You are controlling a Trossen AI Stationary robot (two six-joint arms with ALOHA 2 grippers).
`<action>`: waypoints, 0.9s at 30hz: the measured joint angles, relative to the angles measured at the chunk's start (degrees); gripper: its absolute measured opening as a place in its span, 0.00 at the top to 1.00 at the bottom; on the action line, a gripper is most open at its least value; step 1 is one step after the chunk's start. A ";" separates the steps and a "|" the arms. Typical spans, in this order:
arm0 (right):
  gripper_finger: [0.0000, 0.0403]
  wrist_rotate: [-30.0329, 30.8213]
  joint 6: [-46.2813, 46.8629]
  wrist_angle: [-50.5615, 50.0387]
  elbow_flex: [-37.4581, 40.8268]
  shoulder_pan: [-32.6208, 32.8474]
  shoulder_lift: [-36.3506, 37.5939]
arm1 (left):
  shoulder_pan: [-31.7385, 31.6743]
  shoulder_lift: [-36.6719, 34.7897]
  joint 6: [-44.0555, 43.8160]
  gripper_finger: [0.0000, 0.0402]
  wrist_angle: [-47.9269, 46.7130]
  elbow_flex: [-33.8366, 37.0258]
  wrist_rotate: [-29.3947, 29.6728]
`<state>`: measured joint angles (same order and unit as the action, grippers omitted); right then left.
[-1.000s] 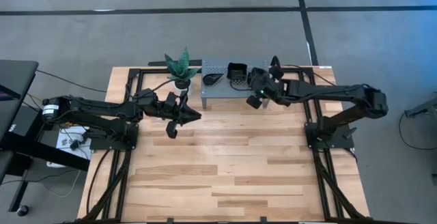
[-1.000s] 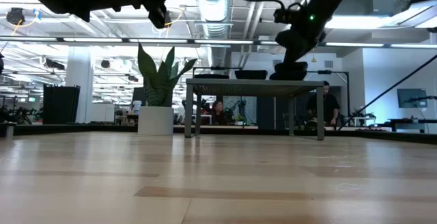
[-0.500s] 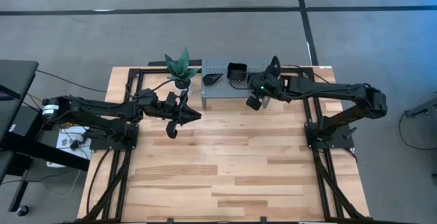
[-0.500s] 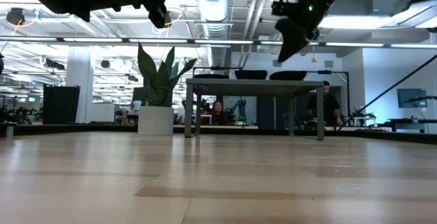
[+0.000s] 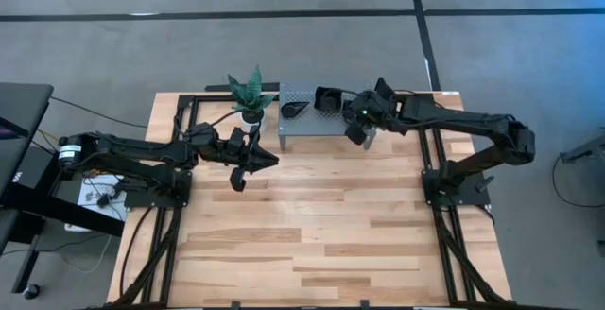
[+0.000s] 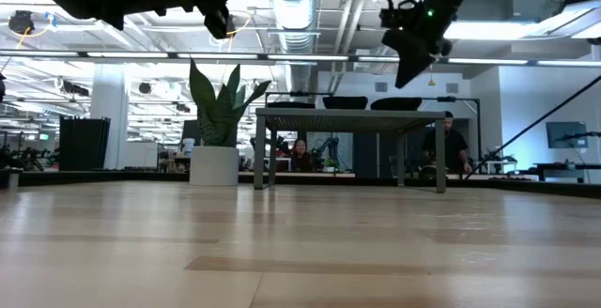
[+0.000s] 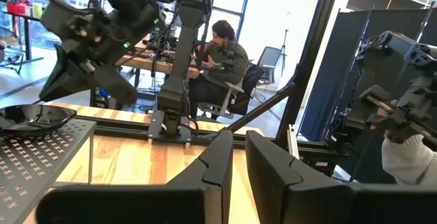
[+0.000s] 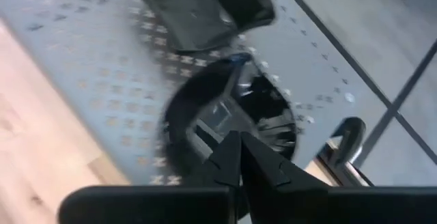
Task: Pick & Place Mini shaped plates
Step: Return to Home Position
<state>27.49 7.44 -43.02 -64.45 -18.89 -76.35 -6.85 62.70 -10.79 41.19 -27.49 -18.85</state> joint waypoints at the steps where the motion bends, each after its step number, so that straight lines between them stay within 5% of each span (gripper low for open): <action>1: 0.99 0.02 -0.04 0.15 0.00 0.44 0.04 | 0.00 0.00 -0.05 0.89 0.00 0.00 0.00; 7: 1.00 1.11 -3.20 -0.29 -2.87 5.47 2.96 | -0.51 -3.74 1.48 0.89 -1.18 -0.07 -0.17; 11: 0.99 1.29 -9.18 0.19 -4.09 10.08 8.95 | -3.02 -11.97 7.21 0.89 -8.87 -0.09 0.51; 15: 1.00 -4.82 -10.54 0.13 -2.43 12.23 18.59 | -6.05 -22.57 15.29 0.89 -14.90 1.39 4.64; 19: 0.99 -7.97 -9.87 7.50 9.78 13.30 31.98 | -8.91 -32.57 27.76 0.89 -17.12 7.85 8.47; 23: 0.99 -8.02 -11.20 28.88 29.89 14.44 46.36 | -11.18 -41.12 22.48 0.89 -17.22 14.88 8.73; 27: 0.99 -8.14 -15.03 39.04 42.95 14.37 58.10 | -12.20 -51.14 17.12 0.89 -17.23 18.32 8.57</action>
<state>19.34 -7.59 -3.98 -21.50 -4.53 -18.26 -19.05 11.56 6.34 23.96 -9.16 -10.28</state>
